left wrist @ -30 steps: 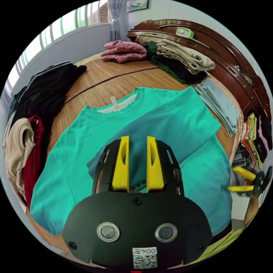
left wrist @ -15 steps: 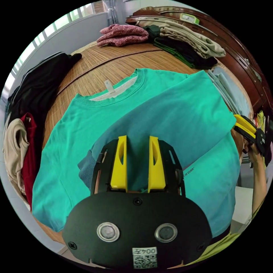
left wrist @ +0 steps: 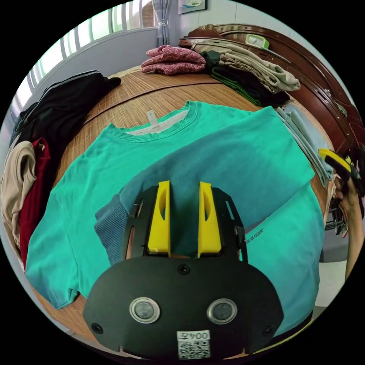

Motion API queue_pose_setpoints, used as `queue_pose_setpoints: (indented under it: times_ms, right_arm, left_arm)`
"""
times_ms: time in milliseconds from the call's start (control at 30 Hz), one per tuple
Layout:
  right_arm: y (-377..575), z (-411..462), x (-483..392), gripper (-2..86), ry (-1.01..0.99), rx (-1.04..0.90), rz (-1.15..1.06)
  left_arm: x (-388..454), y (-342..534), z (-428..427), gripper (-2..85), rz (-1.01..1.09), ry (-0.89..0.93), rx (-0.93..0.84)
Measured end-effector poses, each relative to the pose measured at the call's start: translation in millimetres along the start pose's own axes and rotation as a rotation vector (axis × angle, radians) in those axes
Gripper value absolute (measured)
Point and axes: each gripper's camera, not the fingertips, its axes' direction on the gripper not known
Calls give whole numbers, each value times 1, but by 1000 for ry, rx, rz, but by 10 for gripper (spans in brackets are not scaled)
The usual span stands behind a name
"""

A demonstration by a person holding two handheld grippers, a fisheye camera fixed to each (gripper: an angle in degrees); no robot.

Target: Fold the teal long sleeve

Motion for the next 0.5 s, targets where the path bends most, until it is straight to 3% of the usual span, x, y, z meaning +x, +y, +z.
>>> queue_pose_setpoints:
  times_ms: [133,300,500]
  right_arm:
    - [-75,26,71,135,-372,-6,227]
    - [-155,89,96,145,-318,-124,263]
    - [-203,149,112,34,-310,-228,296]
  left_arm:
    - [5,9,-1,114,2,-23,43]
    - [1,15,-1,114,-7,-3,57]
    - [2,20,-1,114,-3,-12,73]
